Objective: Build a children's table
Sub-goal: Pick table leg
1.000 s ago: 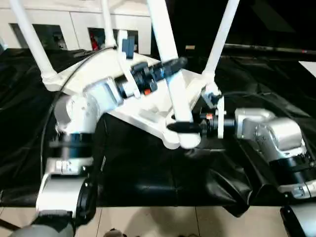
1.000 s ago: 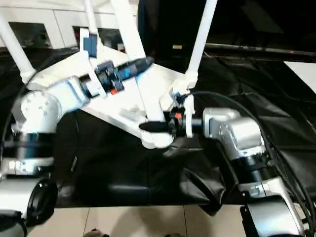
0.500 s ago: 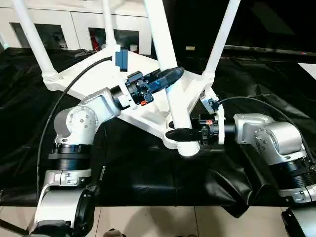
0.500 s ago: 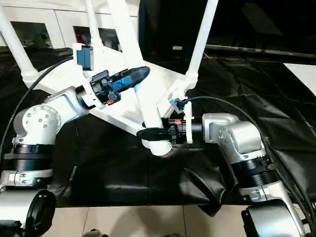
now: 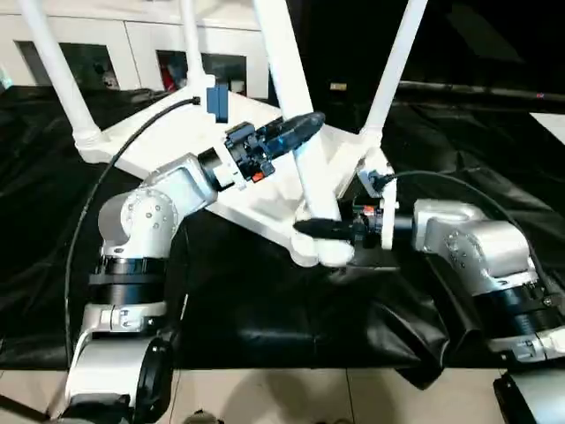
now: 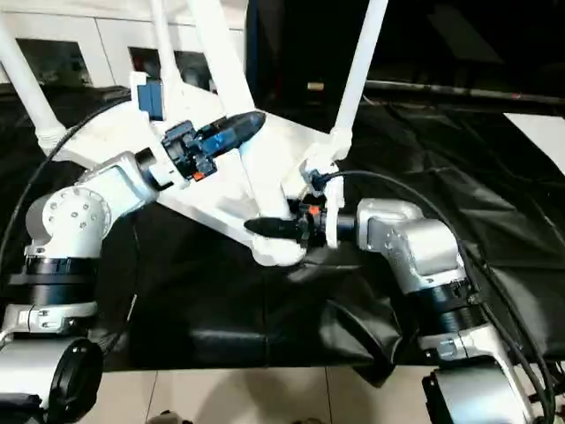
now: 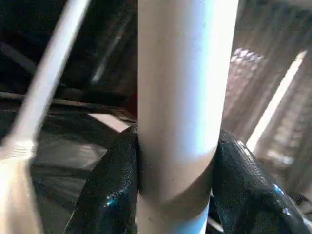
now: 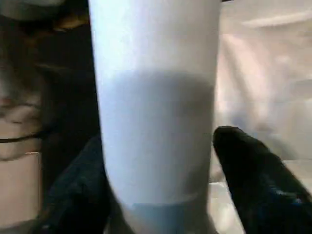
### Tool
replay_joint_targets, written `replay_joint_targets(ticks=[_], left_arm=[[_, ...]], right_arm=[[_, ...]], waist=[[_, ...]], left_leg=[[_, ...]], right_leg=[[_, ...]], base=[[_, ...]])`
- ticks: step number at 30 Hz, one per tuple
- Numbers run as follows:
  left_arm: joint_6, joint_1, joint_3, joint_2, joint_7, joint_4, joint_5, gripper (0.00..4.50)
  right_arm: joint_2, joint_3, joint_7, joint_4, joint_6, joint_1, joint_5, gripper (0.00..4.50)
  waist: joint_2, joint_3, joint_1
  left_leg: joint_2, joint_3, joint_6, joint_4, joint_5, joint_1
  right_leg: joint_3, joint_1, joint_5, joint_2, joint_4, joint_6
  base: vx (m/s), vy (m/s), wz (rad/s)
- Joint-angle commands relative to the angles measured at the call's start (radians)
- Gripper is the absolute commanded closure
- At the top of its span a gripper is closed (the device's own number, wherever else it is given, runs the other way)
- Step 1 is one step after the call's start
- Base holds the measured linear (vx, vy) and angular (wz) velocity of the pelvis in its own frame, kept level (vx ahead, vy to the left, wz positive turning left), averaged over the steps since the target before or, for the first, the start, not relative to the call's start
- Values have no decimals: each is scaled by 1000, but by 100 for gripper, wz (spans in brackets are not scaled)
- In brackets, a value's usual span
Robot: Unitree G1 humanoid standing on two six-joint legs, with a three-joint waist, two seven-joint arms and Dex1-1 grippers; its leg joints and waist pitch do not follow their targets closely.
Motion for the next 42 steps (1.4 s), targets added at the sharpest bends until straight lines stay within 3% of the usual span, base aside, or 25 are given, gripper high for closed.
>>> replay_joint_targets(ticks=[1,5,11,12,16,17,19,26,27,28,29,31,32,34,39,40,42], left_arm=[[-7,-28,-48,-12,43,-19,44,272],[-4,-37,-72,-15,93,-28,80,272],[-6,-52,-87,-19,108,-31,98,272],[-11,-53,-89,-19,108,-29,104,272],[-29,-56,-93,-14,121,-14,123,272],[-36,-55,-97,-10,125,-9,126,272],[-38,-53,-99,-8,126,-8,131,272],[-39,-50,-95,-9,128,-8,144,272],[-25,-49,-88,-8,119,-11,128,216],[-7,-48,-79,-8,108,-15,105,202],[37,-45,-60,-8,75,-28,48,202],[58,-44,-51,-8,57,-34,20,199],[57,-14,-81,15,-29,-78,-2,178],[52,19,-129,44,-101,-116,3,162],[47,48,-162,61,-142,-138,7,151],[49,44,-156,56,-128,-131,8,181],[53,41,-150,51,-115,-123,8,192]], right_arm=[[14,-26,-87,10,-53,-4,-40,131],[60,-42,-165,9,-57,-16,-50,131],[79,-4,-213,33,-70,-29,-100,131],[83,1,-225,42,-75,-29,-115,159],[88,-2,-253,56,-60,-30,-123,172],[88,-2,-259,56,-55,-28,-123,201],[87,-2,-254,57,-55,-25,-121,208],[81,-13,-150,23,-34,-13,-45,260],[76,-15,-125,10,-23,-8,-25,261],[73,-17,-110,2,-16,-5,-13,262],[66,-23,-77,-13,0,1,16,262],[63,-27,-62,-18,8,3,28,262],[43,-42,4,-41,49,9,83,263],[17,-50,67,-63,84,14,127,263],[-39,-29,159,-88,114,16,156,263],[-45,-26,169,-91,117,17,158,263],[-51,-23,177,-94,121,18,160,263]], waist=[[-3,-82,1],[-4,-83,0],[-3,-83,-2],[-2,-83,-2],[-1,-82,-4],[-1,-83,-3],[0,-83,-2],[-3,-83,-1],[-3,-82,-1],[-2,-82,0],[-2,-83,2],[-3,-83,1],[-3,-84,2],[-2,-83,1],[0,-78,2],[-1,-78,2],[-6,-78,3]], left_leg=[[-8,14,-7,-67,-145,7],[-11,15,-8,-68,-144,7],[-13,15,-8,-68,-146,5],[-13,15,-8,-67,-150,7],[-13,15,-9,-68,-162,8],[-12,14,-11,-68,-161,8],[-12,14,-10,-68,-157,8],[-12,15,0,-67,-164,7],[-12,15,0,-68,-163,7],[-12,15,1,-67,-163,7],[-13,15,5,-67,-164,8],[-13,16,13,-66,-154,6],[-12,15,17,-67,-153,7],[-8,14,23,-68,-157,7],[-8,15,5,-70,-197,11],[-8,15,2,-69,-200,12],[-10,14,-2,-69,-196,7]], right_leg=[[29,73,-229,-31,-66,-156],[30,74,-221,-29,-65,-154],[29,76,-205,-27,-64,-158],[30,75,-210,-28,-65,-156],[30,74,-224,-28,-67,-153],[30,74,-214,-28,-65,-154],[30,74,-200,-27,-64,-158],[30,76,-207,-28,-65,-159],[30,76,-209,-28,-66,-159],[30,76,-208,-28,-66,-161],[30,76,-203,-27,-64,-166],[30,77,-183,-27,-62,-180],[29,77,-178,-27,-62,-189],[29,77,-176,-28,-60,-191],[30,72,-269,-30,-71,-165],[30,72,-275,-29,-71,-162],[29,75,-289,-30,-73,-150]], base=[[0,0,0],[0,0,0],[0,0,0],[0,0,0],[0,0,0],[0,0,0],[0,0,0],[0,0,0],[0,0,0],[0,0,0],[0,0,0],[0,0,0],[0,0,0],[0,0,0],[0,0,0],[0,0,0],[0,0,0]])
